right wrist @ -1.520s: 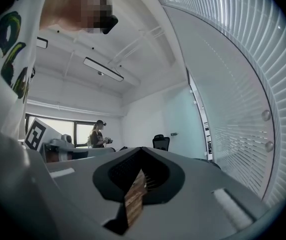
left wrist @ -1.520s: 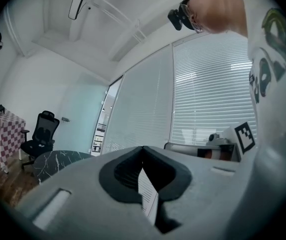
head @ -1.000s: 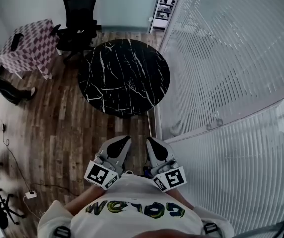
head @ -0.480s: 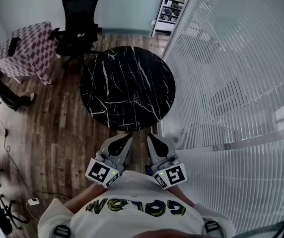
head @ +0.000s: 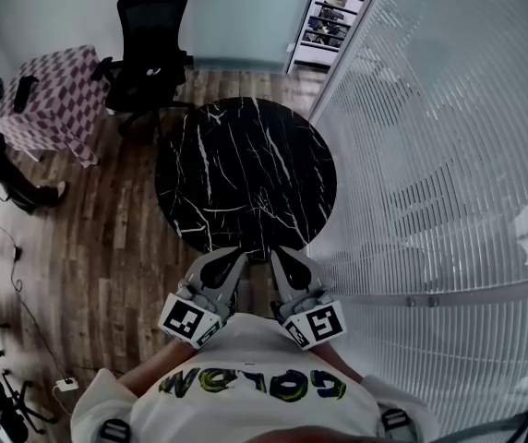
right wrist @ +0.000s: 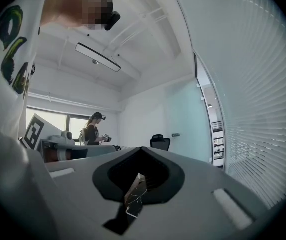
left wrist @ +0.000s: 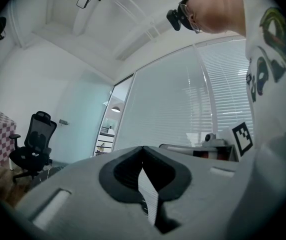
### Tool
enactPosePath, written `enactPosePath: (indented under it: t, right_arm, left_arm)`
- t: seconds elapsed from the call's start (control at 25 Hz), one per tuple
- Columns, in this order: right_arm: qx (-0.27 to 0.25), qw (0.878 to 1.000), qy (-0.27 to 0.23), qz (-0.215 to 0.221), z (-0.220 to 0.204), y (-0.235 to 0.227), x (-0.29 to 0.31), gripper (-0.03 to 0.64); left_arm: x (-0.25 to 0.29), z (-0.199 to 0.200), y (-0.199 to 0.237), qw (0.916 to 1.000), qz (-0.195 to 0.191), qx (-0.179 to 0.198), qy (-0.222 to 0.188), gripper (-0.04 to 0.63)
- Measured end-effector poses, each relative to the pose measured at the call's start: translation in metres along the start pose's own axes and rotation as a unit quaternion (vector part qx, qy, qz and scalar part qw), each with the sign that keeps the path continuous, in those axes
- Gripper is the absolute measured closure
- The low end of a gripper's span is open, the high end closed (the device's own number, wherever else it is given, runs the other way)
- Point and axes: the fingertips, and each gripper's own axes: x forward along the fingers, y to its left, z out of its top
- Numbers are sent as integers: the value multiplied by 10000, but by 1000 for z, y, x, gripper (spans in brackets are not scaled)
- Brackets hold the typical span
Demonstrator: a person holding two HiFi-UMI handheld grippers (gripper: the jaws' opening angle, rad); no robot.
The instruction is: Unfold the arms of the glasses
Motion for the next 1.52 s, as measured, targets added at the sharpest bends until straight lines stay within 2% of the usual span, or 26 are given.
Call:
enactPosePath:
  t: [0.36, 0.64, 0.84, 1.0, 1.32, 1.52]
  right_arm:
    - [6, 10000, 71, -55, -6, -13, 27, 615]
    - [18, 9998, 158, -87, -9, -35, 26, 615]
    - [6, 9996, 238, -117, -10, -61, 14, 615]
    - [-29, 9993, 348, -136, -11, -78, 8, 615]
    - [228, 9969, 734, -161, -45, -96, 5, 615]
    - [257, 9946, 986, -177, -65, -105, 13, 615]
  left_arm:
    - [17, -4, 26, 9999, -81, -64, 76, 594]
    - [39, -11, 23, 9997, -115, -124, 186, 594]
    - [52, -21, 18, 9991, -67, -12, 423, 594]
    - [61, -23, 17, 9990, -1, -11, 446, 594]
    - [69, -61, 13, 9960, 38, -329, 824, 594]
    - [73, -86, 19, 9924, -83, -450, 1145, 594]
